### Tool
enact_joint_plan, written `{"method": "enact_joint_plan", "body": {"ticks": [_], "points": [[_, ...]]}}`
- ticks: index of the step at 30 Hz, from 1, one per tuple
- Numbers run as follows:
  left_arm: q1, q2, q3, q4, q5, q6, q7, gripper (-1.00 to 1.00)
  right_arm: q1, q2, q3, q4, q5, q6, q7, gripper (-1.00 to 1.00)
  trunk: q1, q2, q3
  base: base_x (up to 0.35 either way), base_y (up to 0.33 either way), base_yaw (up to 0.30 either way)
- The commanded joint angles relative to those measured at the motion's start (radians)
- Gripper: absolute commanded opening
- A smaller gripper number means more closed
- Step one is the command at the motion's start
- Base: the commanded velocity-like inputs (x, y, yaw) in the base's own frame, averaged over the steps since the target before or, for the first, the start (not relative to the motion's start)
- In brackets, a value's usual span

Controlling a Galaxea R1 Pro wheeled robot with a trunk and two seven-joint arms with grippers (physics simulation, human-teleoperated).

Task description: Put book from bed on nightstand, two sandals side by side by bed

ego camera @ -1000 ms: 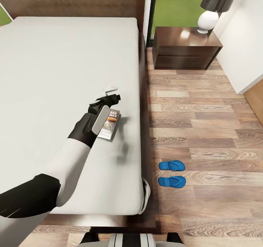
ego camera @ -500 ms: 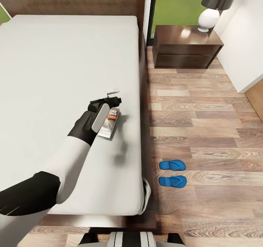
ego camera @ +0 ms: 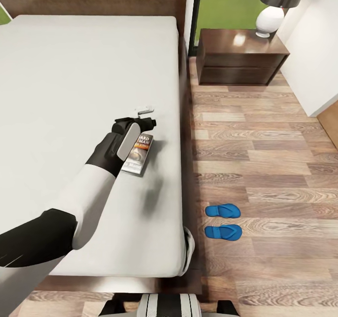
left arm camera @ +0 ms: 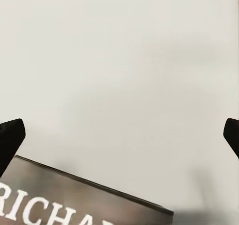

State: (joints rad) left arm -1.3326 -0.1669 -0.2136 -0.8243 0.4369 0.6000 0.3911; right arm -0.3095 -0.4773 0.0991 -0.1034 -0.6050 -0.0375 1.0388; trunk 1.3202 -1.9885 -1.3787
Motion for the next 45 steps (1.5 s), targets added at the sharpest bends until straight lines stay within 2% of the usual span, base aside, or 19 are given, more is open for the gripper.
{"method": "enact_joint_plan", "body": {"ticks": [1, 8, 17, 45], "points": [[-0.001, 0.001, -0.003, -0.001, 0.01, 0.002, 0.01, 1.0, -0.001, -0.001, 0.008, 0.001, -0.007, -0.004, 0.002, 1.0, 0.004, -0.007, -0.004, 0.0, 0.0, 0.0], [-0.002, 0.004, -0.003, -0.008, 0.007, 0.003, 0.018, 1.0, -0.001, -0.001, 0.008, 0.001, -0.007, -0.004, 0.002, 1.0, 0.031, -0.056, -0.026, 0.0, 0.0, 0.0], [-0.002, 0.003, -0.003, -0.057, 0.005, 0.026, 0.023, 1.0, 0.0, 0.0, 0.008, 0.001, -0.007, -0.004, 0.002, 1.0, 0.031, -0.056, -0.026, 0.0, 0.0, 0.0], [-0.002, 0.003, -0.003, -0.062, 0.003, 0.026, 0.025, 1.0, -0.001, -0.001, 0.008, 0.001, -0.007, -0.004, 0.001, 1.0, 0.034, -0.063, -0.029, -0.039, 0.0, 0.0]]}}
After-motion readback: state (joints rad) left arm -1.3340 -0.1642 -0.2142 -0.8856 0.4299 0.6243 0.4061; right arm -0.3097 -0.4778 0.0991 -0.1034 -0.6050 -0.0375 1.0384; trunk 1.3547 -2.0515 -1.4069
